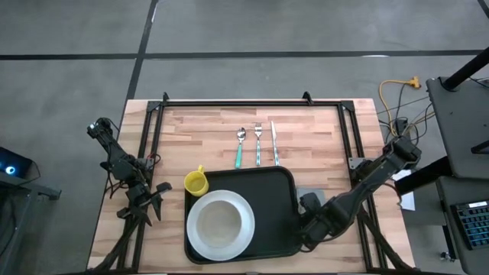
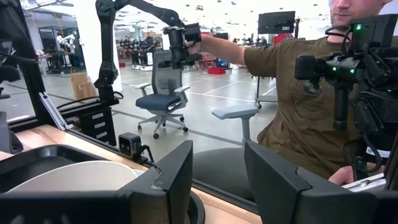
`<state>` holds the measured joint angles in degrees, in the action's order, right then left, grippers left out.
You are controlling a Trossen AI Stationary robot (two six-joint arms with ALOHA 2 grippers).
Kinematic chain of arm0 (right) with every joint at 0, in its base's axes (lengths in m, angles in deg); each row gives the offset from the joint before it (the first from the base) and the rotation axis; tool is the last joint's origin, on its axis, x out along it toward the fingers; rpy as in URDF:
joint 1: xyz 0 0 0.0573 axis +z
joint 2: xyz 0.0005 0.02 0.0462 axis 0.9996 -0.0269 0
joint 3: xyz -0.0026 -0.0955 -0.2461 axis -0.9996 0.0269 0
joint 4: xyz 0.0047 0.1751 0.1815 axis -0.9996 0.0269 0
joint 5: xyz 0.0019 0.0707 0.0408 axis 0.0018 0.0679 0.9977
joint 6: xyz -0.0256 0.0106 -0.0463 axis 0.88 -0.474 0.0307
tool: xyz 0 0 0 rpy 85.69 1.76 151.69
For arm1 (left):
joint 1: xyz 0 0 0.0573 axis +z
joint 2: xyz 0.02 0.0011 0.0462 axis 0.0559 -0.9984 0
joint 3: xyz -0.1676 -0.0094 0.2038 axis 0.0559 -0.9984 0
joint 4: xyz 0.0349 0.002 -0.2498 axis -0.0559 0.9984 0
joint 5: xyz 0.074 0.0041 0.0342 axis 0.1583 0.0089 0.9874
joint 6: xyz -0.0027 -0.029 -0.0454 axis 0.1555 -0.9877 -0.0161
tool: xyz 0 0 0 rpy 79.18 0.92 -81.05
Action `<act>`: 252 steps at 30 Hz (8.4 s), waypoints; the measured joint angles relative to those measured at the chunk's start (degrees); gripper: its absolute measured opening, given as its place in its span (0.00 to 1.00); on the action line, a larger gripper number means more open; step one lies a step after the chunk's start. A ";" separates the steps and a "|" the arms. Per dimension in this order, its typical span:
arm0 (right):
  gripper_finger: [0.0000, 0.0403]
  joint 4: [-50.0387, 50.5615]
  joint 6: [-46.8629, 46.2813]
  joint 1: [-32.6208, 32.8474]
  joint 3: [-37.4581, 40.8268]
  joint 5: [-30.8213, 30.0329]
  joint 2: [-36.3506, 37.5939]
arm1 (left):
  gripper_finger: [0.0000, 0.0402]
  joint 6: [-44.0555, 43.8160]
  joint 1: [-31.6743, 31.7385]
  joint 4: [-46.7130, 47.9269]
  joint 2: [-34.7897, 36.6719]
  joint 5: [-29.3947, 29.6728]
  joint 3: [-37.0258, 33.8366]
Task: Set up tray
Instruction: Put the gray napkin on the black serving tray to the right of the white plate
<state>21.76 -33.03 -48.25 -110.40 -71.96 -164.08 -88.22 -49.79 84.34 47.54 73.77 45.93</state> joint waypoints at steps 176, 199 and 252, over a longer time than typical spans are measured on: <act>0.29 20.28 14.95 -17.91 -45.00 18.70 -39.57 | 0.33 0.00 0.01 0.00 0.00 0.00 -0.01; 0.27 12.58 30.99 -22.06 -29.57 22.04 -38.43 | 0.33 0.00 0.00 0.00 0.00 0.00 0.00; 0.20 10.64 52.03 -21.73 -14.08 7.25 -27.58 | 0.33 0.00 0.01 0.00 0.00 0.01 -0.02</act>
<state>32.40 19.00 -69.98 -124.48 -64.72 -191.66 -88.22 -49.78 84.34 47.54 73.78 45.92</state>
